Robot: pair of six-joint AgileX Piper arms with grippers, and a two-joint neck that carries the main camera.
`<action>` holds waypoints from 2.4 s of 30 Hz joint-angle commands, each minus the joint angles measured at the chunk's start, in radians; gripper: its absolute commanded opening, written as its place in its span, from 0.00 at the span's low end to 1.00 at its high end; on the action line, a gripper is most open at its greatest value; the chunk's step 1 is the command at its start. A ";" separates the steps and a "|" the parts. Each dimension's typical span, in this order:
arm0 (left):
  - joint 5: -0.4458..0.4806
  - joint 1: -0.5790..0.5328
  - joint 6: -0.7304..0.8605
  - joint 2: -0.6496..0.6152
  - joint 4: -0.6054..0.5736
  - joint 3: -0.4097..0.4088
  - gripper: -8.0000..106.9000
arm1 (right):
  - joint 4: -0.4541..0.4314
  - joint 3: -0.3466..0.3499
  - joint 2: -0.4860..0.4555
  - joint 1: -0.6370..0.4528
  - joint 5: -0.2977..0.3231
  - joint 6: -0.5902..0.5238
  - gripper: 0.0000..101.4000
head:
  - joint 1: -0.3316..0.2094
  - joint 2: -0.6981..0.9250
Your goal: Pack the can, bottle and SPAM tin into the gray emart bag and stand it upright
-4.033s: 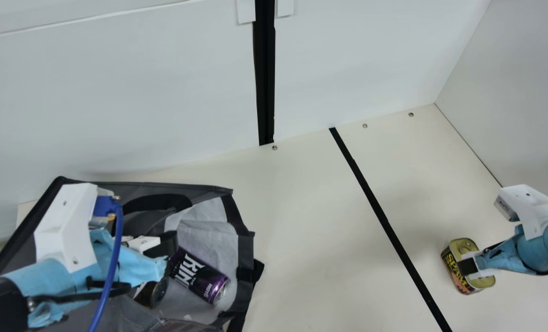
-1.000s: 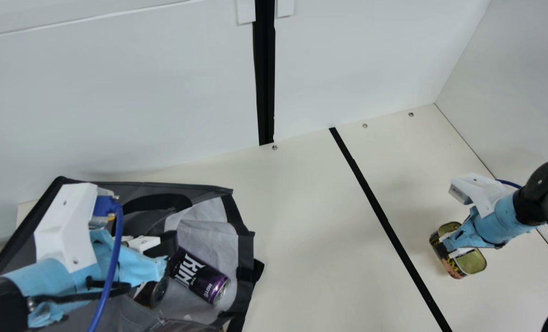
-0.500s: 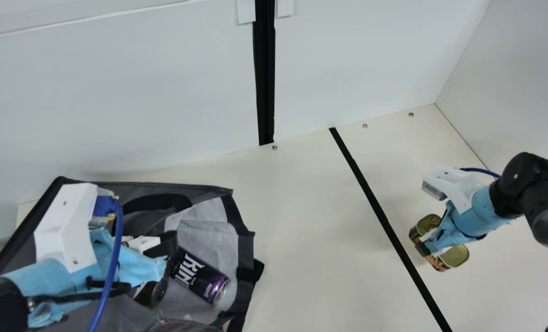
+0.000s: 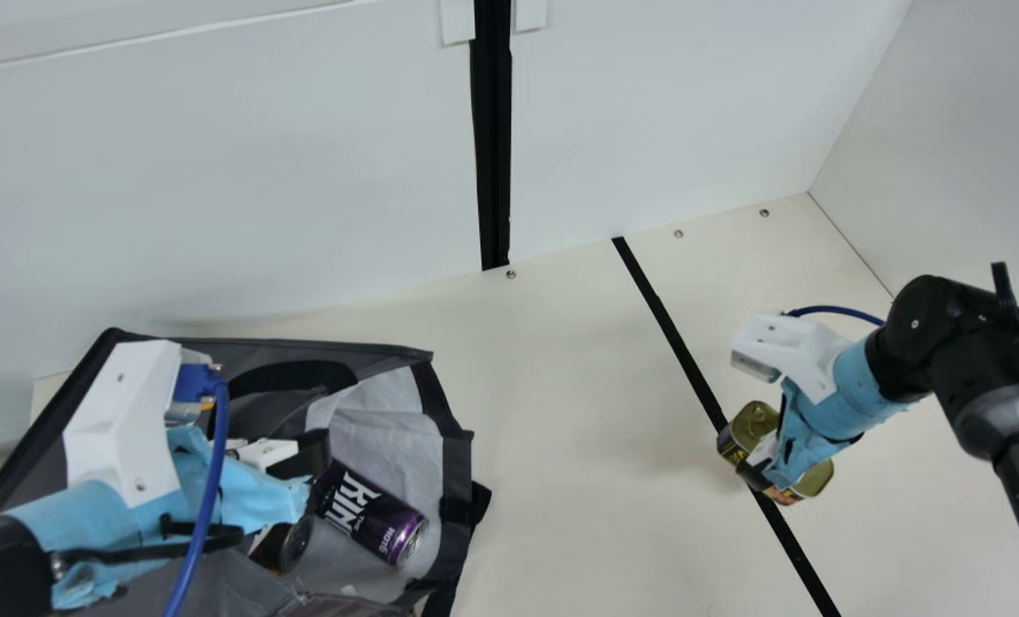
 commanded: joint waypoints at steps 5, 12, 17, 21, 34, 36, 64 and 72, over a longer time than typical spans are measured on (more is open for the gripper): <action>0.000 0.000 0.000 0.000 0.000 0.000 0.00 | 0.012 0.037 -0.028 0.051 -0.001 -0.031 0.00 | -0.023 -0.001; 0.000 0.000 0.000 0.000 0.000 0.000 0.00 | 0.021 0.084 -0.068 0.112 -0.001 -0.051 0.00 | -0.023 -0.001; 0.000 0.000 0.000 0.000 0.000 0.000 0.00 | 0.028 0.111 -0.092 0.161 -0.001 -0.052 0.00 | -0.023 -0.001; 0.000 0.000 0.000 0.000 0.000 0.000 0.00 | 0.035 0.125 -0.107 0.206 -0.001 -0.044 0.00 | -0.023 -0.001; 0.000 0.000 0.000 0.000 0.000 0.000 0.00 | 0.063 0.159 -0.151 0.380 -0.001 0.002 0.00 | -0.023 -0.001; 0.000 0.000 0.000 0.000 0.000 0.000 0.00 | 0.071 0.164 -0.158 0.408 -0.001 0.011 0.00 | -0.023 -0.001; 0.000 0.000 0.000 0.000 0.000 0.000 0.00 | 0.299 0.180 -0.215 0.646 -0.001 0.057 0.00 | -0.023 -0.001; 0.000 0.000 0.000 0.000 0.000 0.000 0.00 | 0.433 0.167 -0.223 0.600 -0.004 -0.003 0.00 | -0.023 -0.001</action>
